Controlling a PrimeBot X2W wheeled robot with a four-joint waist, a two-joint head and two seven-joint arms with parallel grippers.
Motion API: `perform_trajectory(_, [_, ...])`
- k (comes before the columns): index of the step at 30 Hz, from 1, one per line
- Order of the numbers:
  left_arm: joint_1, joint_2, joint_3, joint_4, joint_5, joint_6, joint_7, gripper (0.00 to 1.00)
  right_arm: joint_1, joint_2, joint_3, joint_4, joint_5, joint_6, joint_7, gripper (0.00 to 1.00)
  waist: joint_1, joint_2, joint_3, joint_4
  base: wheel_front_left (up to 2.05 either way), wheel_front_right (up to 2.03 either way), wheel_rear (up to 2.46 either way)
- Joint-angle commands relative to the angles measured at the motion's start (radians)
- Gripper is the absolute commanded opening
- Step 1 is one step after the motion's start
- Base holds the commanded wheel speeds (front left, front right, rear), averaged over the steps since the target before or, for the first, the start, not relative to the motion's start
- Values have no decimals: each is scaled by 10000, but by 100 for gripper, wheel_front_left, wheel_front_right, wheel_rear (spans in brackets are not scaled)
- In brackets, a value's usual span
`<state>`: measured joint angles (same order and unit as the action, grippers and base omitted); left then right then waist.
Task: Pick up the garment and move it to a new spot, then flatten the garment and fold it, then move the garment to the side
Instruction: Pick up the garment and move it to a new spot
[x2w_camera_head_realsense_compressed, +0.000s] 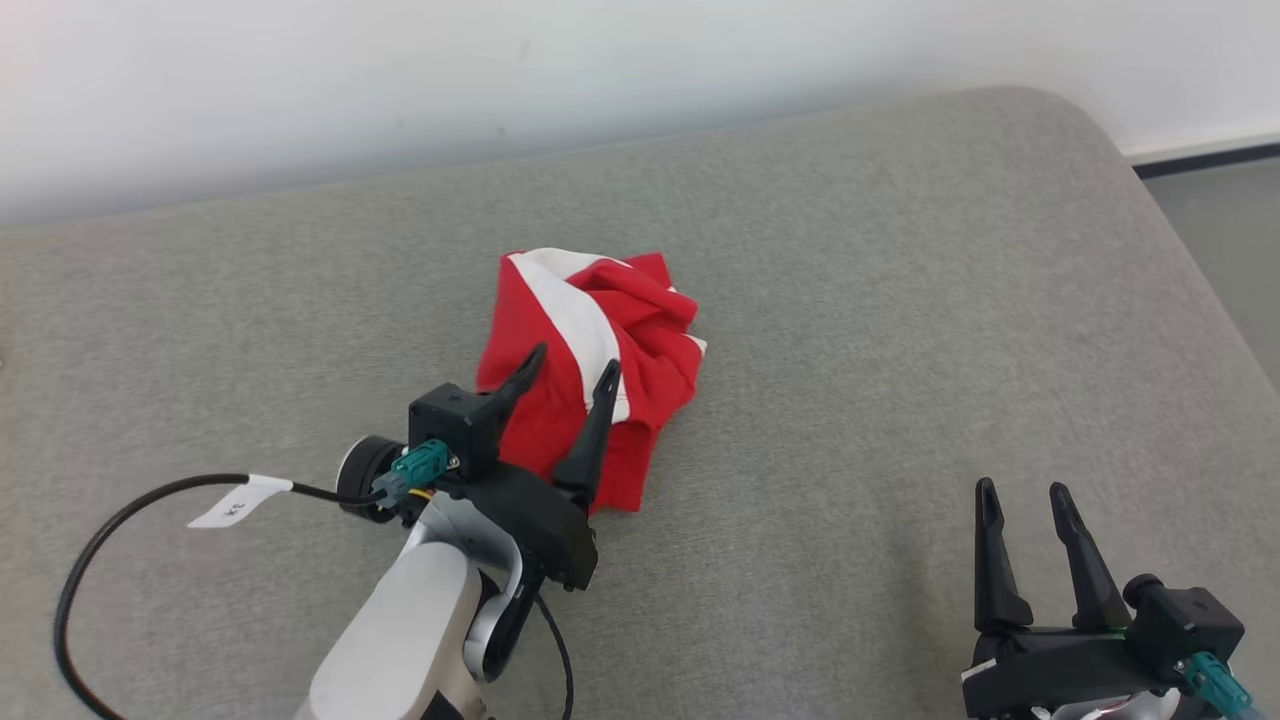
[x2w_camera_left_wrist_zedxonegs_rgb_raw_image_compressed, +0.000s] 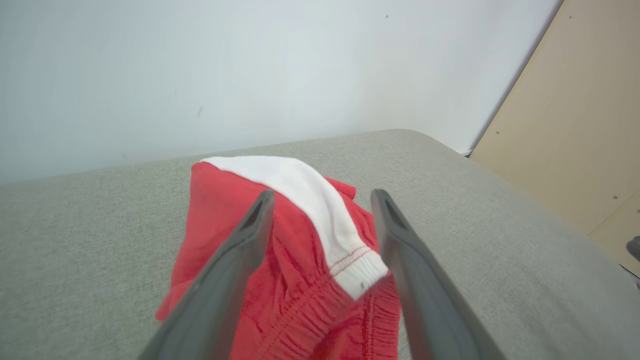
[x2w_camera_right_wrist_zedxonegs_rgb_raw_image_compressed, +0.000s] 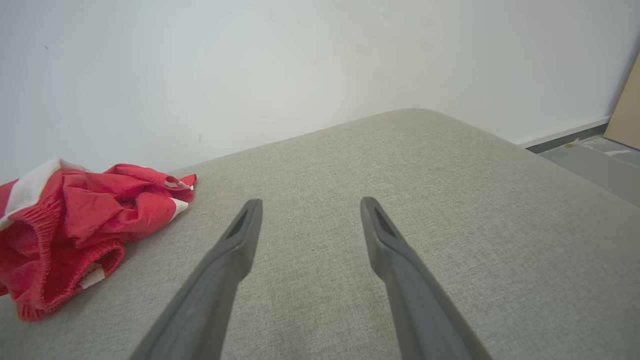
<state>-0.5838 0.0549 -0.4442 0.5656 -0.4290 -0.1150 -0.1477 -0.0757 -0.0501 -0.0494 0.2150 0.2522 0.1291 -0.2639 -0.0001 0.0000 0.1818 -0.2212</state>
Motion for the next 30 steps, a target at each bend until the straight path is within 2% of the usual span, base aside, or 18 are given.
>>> perform_trajectory(1, [-119, 31, 12, -184, 74, 89, -93, 100, 123, 1, 51, 7, -70, 30, -13, 100, 1, 0, -202, 256, 0, 0, 0])
perform_trajectory(7, [94, 449, 303, -726, -66, 249, -202, 100, 232, 3, 49, -16, -140, 30, -12, 100, 1, 0, -406, 646, 0, 0, 0])
perform_trajectory(12, [482, 1091, 679, -1204, -182, 381, -314, 100, 304, 0, -9, -77, -249, 30, -12, 100, 1, 0, -518, 922, 0, 0, 0])
perform_trajectory(15, [885, 1514, 975, -1416, -171, 619, -516, 100, 381, 0, -31, -87, -300, 30, -14, 100, 1, 0, -611, 1056, 0, 0, 0])
perform_trajectory(24, [2313, 2264, 1298, -2161, 172, 1055, -988, 100, 571, -5, -37, -161, -455, 30, -12, 100, 1, 0, -831, 1347, 0, 0, 0])
perform_trajectory(30, [3394, 2317, 1470, -2465, 369, 1060, -1163, 100, 725, 1, 13, -200, -519, 30, -12, 100, 1, 0, -1006, 1523, 0, 0, 0])
